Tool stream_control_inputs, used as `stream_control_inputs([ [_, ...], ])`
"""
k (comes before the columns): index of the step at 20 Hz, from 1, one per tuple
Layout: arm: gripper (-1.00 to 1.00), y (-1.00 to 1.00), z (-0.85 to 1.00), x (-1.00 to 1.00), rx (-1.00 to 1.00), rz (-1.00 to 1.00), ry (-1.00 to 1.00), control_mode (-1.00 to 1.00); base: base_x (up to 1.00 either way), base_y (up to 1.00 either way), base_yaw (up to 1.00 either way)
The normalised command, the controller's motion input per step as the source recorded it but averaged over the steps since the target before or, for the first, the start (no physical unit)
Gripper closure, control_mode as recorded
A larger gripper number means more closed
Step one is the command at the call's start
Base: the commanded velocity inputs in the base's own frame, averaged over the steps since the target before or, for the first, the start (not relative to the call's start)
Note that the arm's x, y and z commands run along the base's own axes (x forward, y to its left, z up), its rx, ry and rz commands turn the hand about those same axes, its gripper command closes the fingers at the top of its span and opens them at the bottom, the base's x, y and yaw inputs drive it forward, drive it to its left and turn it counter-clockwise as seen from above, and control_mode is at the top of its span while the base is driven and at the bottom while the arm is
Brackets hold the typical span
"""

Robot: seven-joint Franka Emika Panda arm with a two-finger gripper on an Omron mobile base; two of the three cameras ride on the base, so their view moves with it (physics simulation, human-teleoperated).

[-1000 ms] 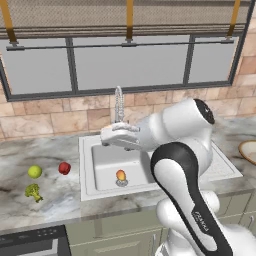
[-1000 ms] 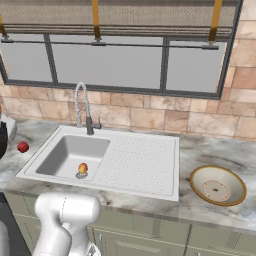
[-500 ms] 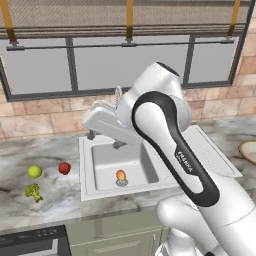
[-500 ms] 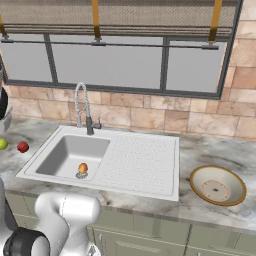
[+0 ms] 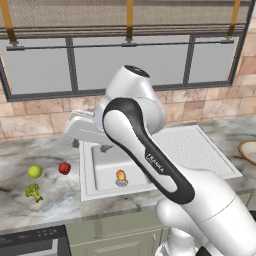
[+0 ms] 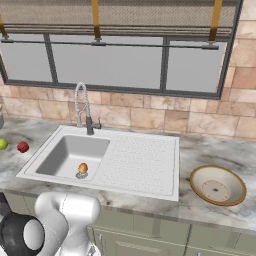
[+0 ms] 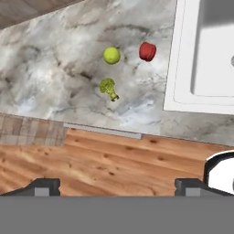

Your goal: There is a mixed pile of frozen fruits and vegetables on the counter. Locate all the frozen vegetables and place the items in a bowl on the counter. Take all the frozen fruits and defrost them in a running sink.

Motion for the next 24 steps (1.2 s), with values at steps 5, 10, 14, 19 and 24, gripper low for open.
stream_control_inputs([
  [5,-1.0,0.04,-0.24,0.16,0.02,0.0,-0.01,-1.0,0.0,0.0,0.0],
  [10,-1.0,-0.12,0.0,0.06,0.05,0.01,-0.05,-1.0,0.0,0.0,0.0],
  [14,-1.0,0.31,0.0,0.41,0.0,-0.02,0.0,-1.0,0.0,0.0,0.0],
  [19,-1.0,0.38,0.0,0.47,-0.09,-0.04,0.0,-1.0,0.0,0.0,0.0],
  [24,-1.0,0.28,0.0,0.42,-0.1,-0.04,0.02,-1.0,0.0,0.0,0.0],
])
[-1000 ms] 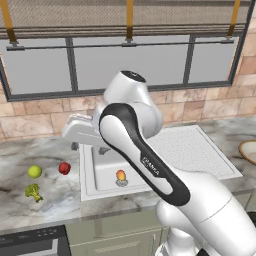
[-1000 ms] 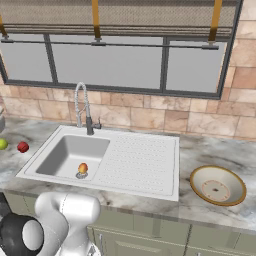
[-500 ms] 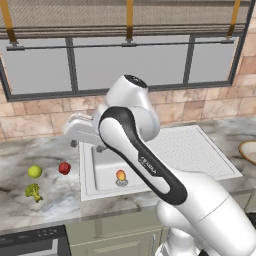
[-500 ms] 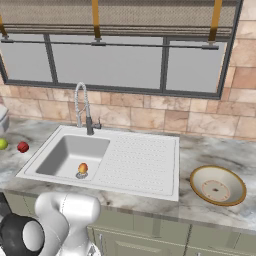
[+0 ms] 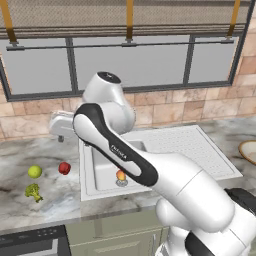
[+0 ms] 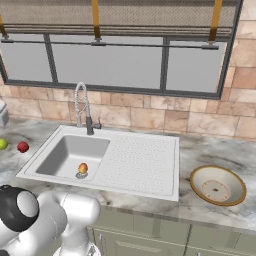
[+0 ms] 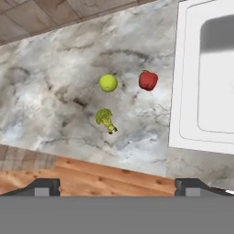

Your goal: There is a mixed pile of frozen fruits and vegetables on the counter. Locate all the frozen vegetables and place the items in a bowl on the counter. Take all the frozen fruits and defrost them in a running sink.

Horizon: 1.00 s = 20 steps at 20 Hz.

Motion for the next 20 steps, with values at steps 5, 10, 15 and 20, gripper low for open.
stream_control_inputs([
  [5,-1.0,0.31,-0.08,0.26,-0.07,-0.01,0.0,-1.0,0.0,0.0,0.0],
  [10,-1.0,0.28,-0.13,0.21,-0.05,0.0,0.0,-1.0,0.0,0.0,0.0],
  [15,-1.0,0.23,-0.24,0.25,-0.04,0.0,0.0,-1.0,0.0,0.0,0.0],
  [20,-1.0,0.19,-0.31,0.3,-0.03,0.0,0.0,-1.0,0.0,0.0,0.0],
])
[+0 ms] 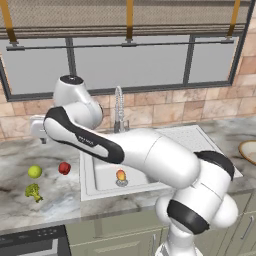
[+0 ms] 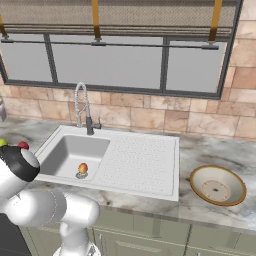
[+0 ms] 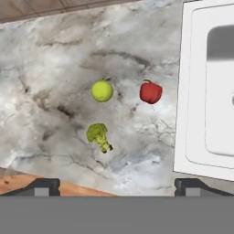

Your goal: There is a mixed pile of frozen fruits and vegetables on the counter. Locate all the frozen vegetables and place the items in a bowl on the counter. Take all the frozen fruits and defrost them in a running sink.

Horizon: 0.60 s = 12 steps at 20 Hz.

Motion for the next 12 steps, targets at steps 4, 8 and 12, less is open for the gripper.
stream_control_inputs([
  [4,-1.0,0.18,-0.34,0.3,-0.03,0.0,0.0,-1.0,0.0,0.0,0.0],
  [8,-1.0,0.21,-0.28,0.36,-0.01,0.0,0.0,-1.0,0.0,0.0,0.0],
  [12,-1.0,0.28,-0.29,0.41,-0.01,0.0,0.0,-1.0,0.0,0.0,0.0],
])
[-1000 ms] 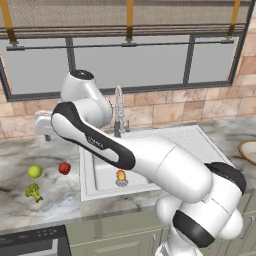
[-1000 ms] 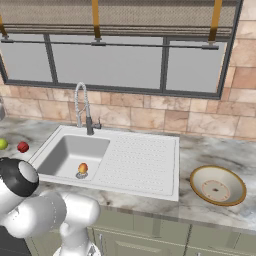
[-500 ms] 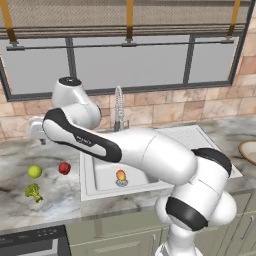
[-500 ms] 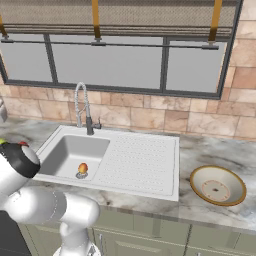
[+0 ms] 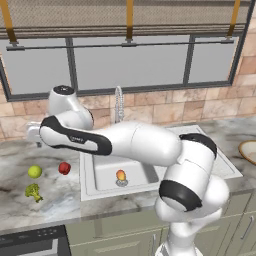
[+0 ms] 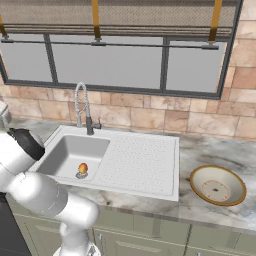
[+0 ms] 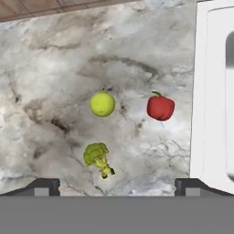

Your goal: There is a mixed pile of frozen fruits and vegetables on the counter. Locate all the frozen vegetables and place the items in a bowl on the counter. Take all the frozen fruits and defrost them in a running sink.

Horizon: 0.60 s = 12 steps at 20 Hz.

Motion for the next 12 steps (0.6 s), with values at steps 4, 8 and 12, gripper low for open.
stream_control_inputs([
  [4,-1.0,0.33,-0.27,0.36,-0.01,0.0,0.0,-1.0,0.0,0.0,0.0],
  [8,-1.0,0.35,-0.21,0.27,-0.03,0.0,0.0,-1.0,0.0,0.0,0.0],
  [12,-1.0,0.33,-0.19,0.22,-0.04,0.0,0.0,-1.0,0.0,0.0,0.0],
])
